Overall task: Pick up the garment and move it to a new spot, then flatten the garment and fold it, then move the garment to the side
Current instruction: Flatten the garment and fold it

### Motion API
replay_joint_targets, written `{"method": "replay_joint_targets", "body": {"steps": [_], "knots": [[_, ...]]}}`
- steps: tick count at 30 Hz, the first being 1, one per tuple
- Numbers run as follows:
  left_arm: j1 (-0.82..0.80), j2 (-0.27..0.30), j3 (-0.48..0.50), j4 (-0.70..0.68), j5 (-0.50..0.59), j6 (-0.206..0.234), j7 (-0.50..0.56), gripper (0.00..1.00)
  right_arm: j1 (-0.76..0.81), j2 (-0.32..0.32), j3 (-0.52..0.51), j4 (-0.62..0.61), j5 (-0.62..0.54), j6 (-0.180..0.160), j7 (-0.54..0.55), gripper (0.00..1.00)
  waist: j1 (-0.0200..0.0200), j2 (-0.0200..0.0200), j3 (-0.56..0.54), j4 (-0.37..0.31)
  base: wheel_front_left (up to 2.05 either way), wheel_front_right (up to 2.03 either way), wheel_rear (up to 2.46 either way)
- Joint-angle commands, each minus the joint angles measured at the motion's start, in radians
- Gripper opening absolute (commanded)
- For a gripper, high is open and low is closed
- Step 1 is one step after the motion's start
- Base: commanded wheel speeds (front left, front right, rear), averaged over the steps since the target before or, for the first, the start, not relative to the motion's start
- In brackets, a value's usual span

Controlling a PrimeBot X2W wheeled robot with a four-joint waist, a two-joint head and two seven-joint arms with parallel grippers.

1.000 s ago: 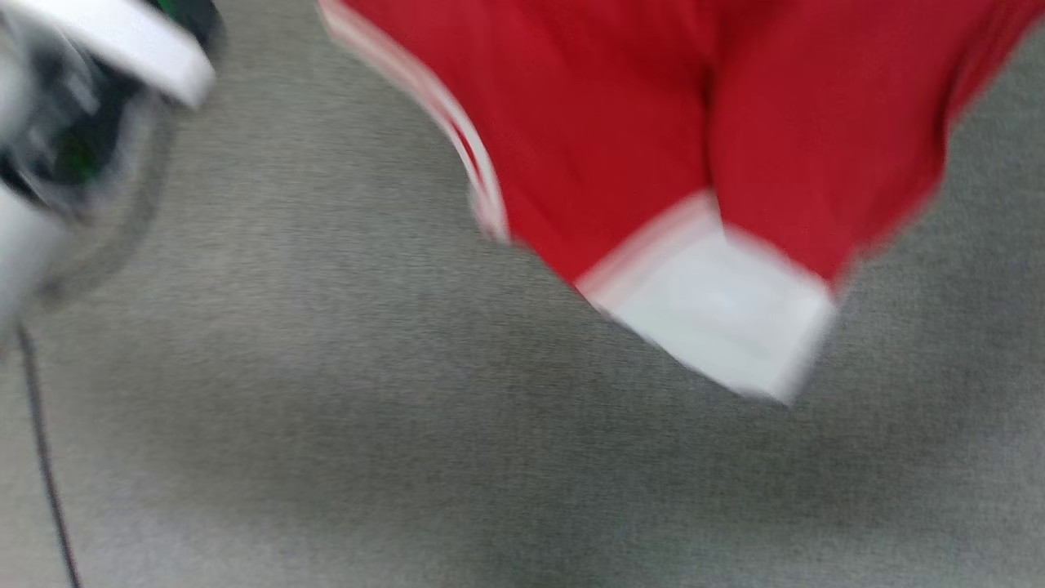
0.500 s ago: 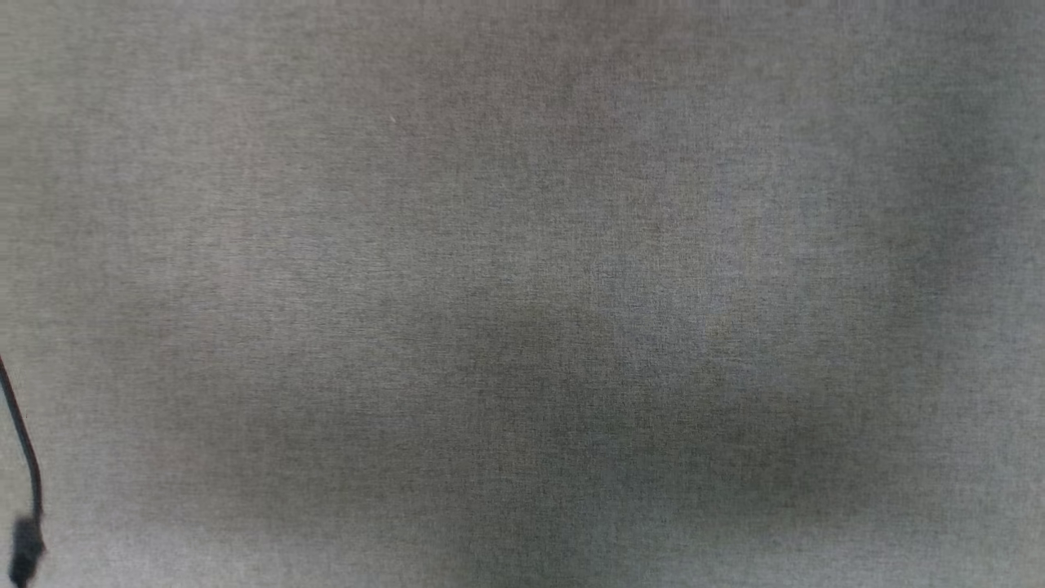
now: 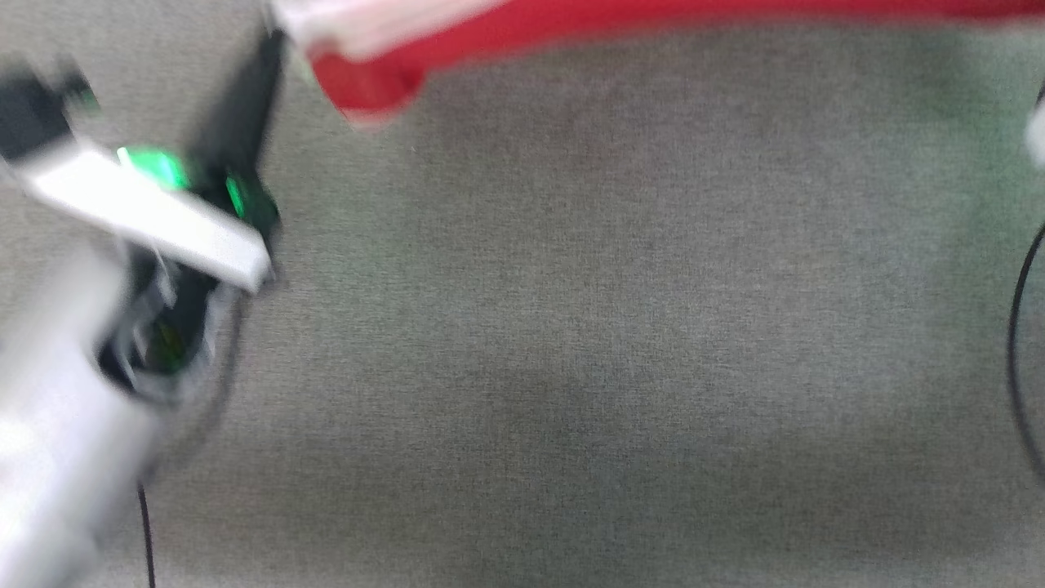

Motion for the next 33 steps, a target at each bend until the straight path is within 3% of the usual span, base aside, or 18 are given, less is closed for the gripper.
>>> {"method": "replay_joint_targets", "body": {"steps": [1,9,21,26,33], "knots": [[0.03,-0.001,0.013,-0.012,0.014,0.003,-0.008,0.0,0.035,-0.01,-0.009,-0.02,0.013,-0.006,0.008,0.0,0.0,0.0,-0.014,0.004,0.0,0.0,0.0],[0.427,0.008,0.091,-0.191,0.084,0.003,-0.008,0.0,0.456,0.004,-0.068,-0.315,0.127,-0.005,0.155,0.0,0.0,0.0,-0.09,-0.005,0.0,0.0,0.0],[0.818,0.102,0.228,-0.454,0.145,0.003,-0.008,0.0,0.871,0.15,-0.235,-0.723,0.175,-0.006,0.327,0.0,0.0,0.0,-0.107,0.0,0.0,0.0,0.0],[0.76,0.125,0.199,-0.505,0.162,0.003,-0.007,0.0,0.853,0.175,-0.258,-0.768,0.167,-0.006,0.343,0.0,0.0,0.0,-0.092,-0.001,0.0,0.0,0.0],[0.422,0.144,0.068,-0.428,0.108,0.003,0.077,0.0,0.688,0.141,-0.2,-0.706,0.103,-0.004,0.357,0.0,0.0,0.0,-0.056,-0.008,0.0,0.0,0.0]]}}
